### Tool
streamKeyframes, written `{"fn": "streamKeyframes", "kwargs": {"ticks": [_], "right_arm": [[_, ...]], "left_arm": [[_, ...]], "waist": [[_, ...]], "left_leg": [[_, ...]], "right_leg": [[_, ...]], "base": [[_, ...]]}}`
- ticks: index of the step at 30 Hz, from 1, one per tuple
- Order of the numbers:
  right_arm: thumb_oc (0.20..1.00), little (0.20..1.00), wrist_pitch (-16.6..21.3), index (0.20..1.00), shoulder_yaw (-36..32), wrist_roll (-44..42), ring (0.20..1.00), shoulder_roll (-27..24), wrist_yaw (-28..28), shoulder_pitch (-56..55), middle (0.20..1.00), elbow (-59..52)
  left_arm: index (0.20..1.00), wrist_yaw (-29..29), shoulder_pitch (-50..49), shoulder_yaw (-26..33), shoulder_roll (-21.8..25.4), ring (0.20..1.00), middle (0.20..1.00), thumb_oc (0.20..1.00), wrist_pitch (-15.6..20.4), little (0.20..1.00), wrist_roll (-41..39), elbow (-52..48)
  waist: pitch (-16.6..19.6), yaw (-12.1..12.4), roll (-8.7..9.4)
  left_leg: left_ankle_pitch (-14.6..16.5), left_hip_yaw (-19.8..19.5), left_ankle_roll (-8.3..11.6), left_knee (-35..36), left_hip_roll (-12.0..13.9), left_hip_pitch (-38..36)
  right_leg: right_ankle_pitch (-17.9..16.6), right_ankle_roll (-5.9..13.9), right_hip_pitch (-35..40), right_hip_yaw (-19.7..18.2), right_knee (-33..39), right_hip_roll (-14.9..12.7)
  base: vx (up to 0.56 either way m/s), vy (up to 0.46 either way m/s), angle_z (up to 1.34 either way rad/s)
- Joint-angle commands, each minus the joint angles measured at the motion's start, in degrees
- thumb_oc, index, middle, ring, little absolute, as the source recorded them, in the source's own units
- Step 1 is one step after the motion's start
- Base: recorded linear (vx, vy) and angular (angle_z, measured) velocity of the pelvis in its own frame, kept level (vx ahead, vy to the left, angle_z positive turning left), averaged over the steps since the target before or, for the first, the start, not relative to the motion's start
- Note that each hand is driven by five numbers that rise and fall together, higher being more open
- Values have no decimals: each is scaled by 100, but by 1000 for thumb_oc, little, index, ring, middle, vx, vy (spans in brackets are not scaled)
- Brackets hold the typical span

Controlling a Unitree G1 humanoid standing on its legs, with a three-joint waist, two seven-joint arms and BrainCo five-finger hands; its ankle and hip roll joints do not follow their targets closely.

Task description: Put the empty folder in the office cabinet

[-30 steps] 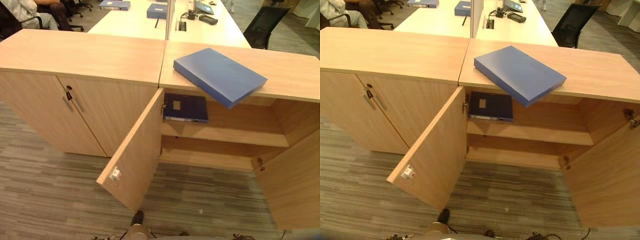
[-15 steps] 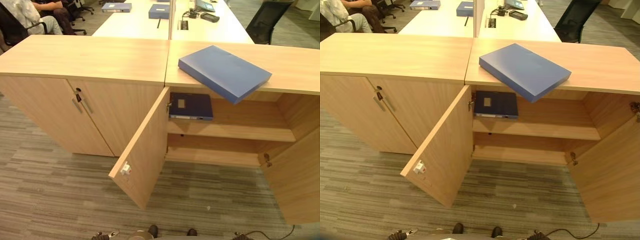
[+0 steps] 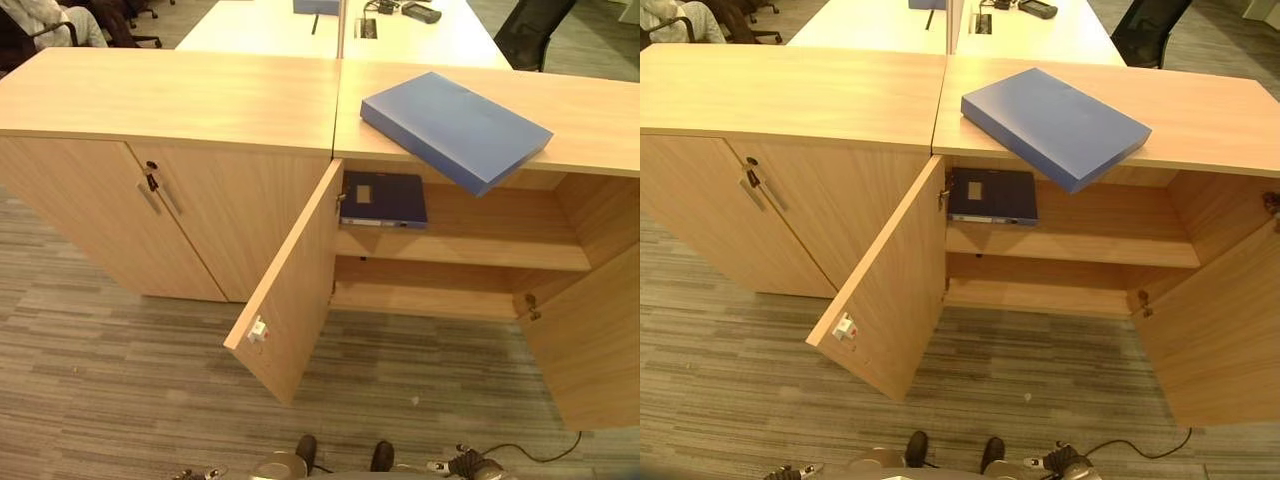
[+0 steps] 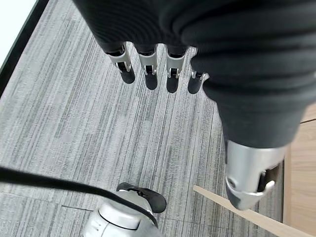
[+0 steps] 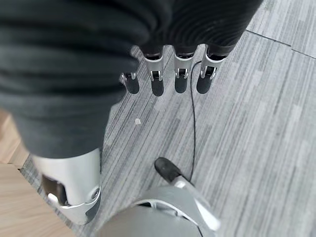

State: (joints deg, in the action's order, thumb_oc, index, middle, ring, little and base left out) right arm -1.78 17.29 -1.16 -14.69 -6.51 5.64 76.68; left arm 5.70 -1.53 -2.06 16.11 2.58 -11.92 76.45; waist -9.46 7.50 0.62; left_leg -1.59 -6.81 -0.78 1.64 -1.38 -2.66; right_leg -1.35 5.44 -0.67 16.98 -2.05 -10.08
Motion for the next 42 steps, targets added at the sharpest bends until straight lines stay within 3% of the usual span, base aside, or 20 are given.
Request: {"fn": "streamKeyframes", "kwargs": {"ticks": [1,4,6,7,11,12,14,15,17,18,20,22,23,27,28,29,34,35,37,42], "right_arm": [[1000,1000,-15,1000,26,-76,1000,-81,-14,36,1000,-228],[1000,1000,-38,1000,28,-55,1000,-38,13,27,1000,-244],[1000,1000,-41,1000,34,-56,1000,-13,12,25,1000,-260],[1000,1000,-49,1000,49,-40,1000,-6,20,21,1000,-286],[1000,1000,-47,1000,52,-36,1000,-11,-8,30,1000,-282],[1000,1000,-37,1000,68,-25,1000,-28,-18,37,1000,-236],[1000,1000,-25,1000,118,-4,1000,-19,-14,43,1000,-210],[1000,1000,-3,1000,206,46,1000,-29,-24,45,1000,-152],[1000,1000,-2,1000,208,46,1000,-29,-24,45,1000,-151],[1000,1000,48,1000,234,-62,1000,-95,-109,128,1000,-134],[1000,1000,64,1000,219,-82,1000,-189,-179,165,1000,-87],[1000,1000,57,1000,151,-105,1000,-286,-237,161,1000,-34],[1000,1000,47,1000,116,-130,1000,-338,-252,157,1000,-17],[1000,1000,95,1000,86,-217,1000,-422,-260,159,1000,21],[1000,1000,88,1000,120,-195,1000,-404,-260,159,1000,44],[1000,1000,75,1000,169,-159,1000,-372,-250,142,1000,94],[1000,1000,84,1000,216,-166,1000,-321,-267,145,1000,71],[1000,1000,77,1000,350,-184,1000,-208,-218,201,1000,28],[1000,1000,67,1000,358,-142,1000,-183,-216,237,1000,-5],[1000,1000,87,1000,443,-108,1000,-42,-142,227,1000,-160]], "left_arm": [[1000,66,46,219,138,1000,1000,1000,33,1000,213,212],[1000,145,61,261,225,1000,1000,1000,22,1000,257,210],[1000,165,67,267,238,1000,1000,1000,28,1000,256,206],[1000,227,95,253,250,1000,1000,1000,43,1000,216,183],[1000,257,162,201,263,1000,1000,1000,75,1000,177,150],[1000,253,186,183,241,1000,1000,1000,85,1000,154,166],[1000,261,188,183,234,1000,1000,1000,93,1000,120,173],[1000,264,218,208,216,1000,1000,1000,114,1000,16,174],[1000,264,217,209,215,1000,1000,1000,114,1000,16,174],[1000,324,262,233,197,1000,1000,1000,144,1000,-175,177],[1000,387,368,203,165,1000,1000,1000,157,1000,-281,136],[1000,388,453,121,131,1000,1000,1000,160,1000,-269,106],[1000,358,450,105,129,1000,1000,1000,167,1000,-254,79],[1000,293,345,140,105,1000,1000,1000,161,1000,-195,90],[1000,274,338,147,108,1000,1000,1000,146,1000,-174,99],[1000,229,316,140,110,1000,1000,1000,118,1000,-114,133],[1000,188,320,70,124,1000,1000,1000,94,1000,-55,197],[1000,160,257,111,196,1000,1000,1000,89,1000,-59,192],[1000,179,180,174,170,1000,1000,1000,59,1000,-62,239],[1000,172,72,287,160,1000,1000,1000,62,1000,-119,292]], "waist": [[37,206,107],[17,265,298],[14,273,345],[6,219,402],[35,113,479],[59,63,502],[59,40,492],[74,23,458],[74,18,451],[65,-30,408],[-16,-72,372],[-82,-113,385],[-91,-111,401],[-6,-17,445],[4,12,495],[-17,115,546],[-61,207,556],[-107,479,517],[-12,491,456],[243,612,529]], "left_leg": [[952,-261,-233,-864,-352,380],[1187,-207,-116,-1256,-175,558],[1210,-218,-71,-1280,-109,564],[1224,-325,16,-1242,-12,487],[1125,-441,163,-1039,153,396],[1023,-511,297,-847,368,310],[892,-562,369,-668,534,246],[577,-622,533,-283,883,178],[564,-626,539,-254,897,164],[22,-716,728,171,1348,297],[-349,-528,711,280,1475,478],[-599,-39,624,252,1451,642],[-475,102,588,206,1385,654],[25,-302,417,-153,698,669],[150,-482,365,-281,461,740],[275,-801,298,-361,31,880],[-78,-839,331,-228,-286,1483],[-247,-870,289,202,-312,1662],[-487,-1015,261,171,-340,1556],[-433,-967,184,185,-351,1194]], "right_leg": [[-666,333,-162,98,123,-704],[-1021,522,-138,105,343,-1052],[-1087,561,-159,74,357,-1079],[-1098,579,-201,-285,308,-1011],[-860,642,-267,-683,172,-846],[-524,637,-190,-542,192,-725],[-366,568,-196,-512,135,-607],[-134,451,-252,-353,21,-370],[-129,446,-248,-346,19,-360],[238,239,-328,-162,-29,55],[386,125,-316,38,-60,188],[447,33,-221,294,-21,206],[467,-7,-195,341,1,223],[327,-75,-66,245,308,388],[302,-85,-45,238,383,414],[277,-87,25,203,486,501],[294,-66,224,234,629,611],[445,-133,325,-107,581,818],[481,-139,399,-117,513,895],[486,-13,596,-221,508,713]], "base": [[0,-177,-35],[24,-247,-12],[71,-296,-4],[92,-313,-6],[109,-350,4],[126,-545,6],[77,-465,11],[42,-338,16],[24,-403,21],[-6,-609,30],[-31,-509,43],[-16,-277,62],[19,-265,67],[76,-183,12],[119,-159,-31],[91,-107,-19],[109,-5,15],[129,61,0],[191,125,-29],[244,145,-52]]}}
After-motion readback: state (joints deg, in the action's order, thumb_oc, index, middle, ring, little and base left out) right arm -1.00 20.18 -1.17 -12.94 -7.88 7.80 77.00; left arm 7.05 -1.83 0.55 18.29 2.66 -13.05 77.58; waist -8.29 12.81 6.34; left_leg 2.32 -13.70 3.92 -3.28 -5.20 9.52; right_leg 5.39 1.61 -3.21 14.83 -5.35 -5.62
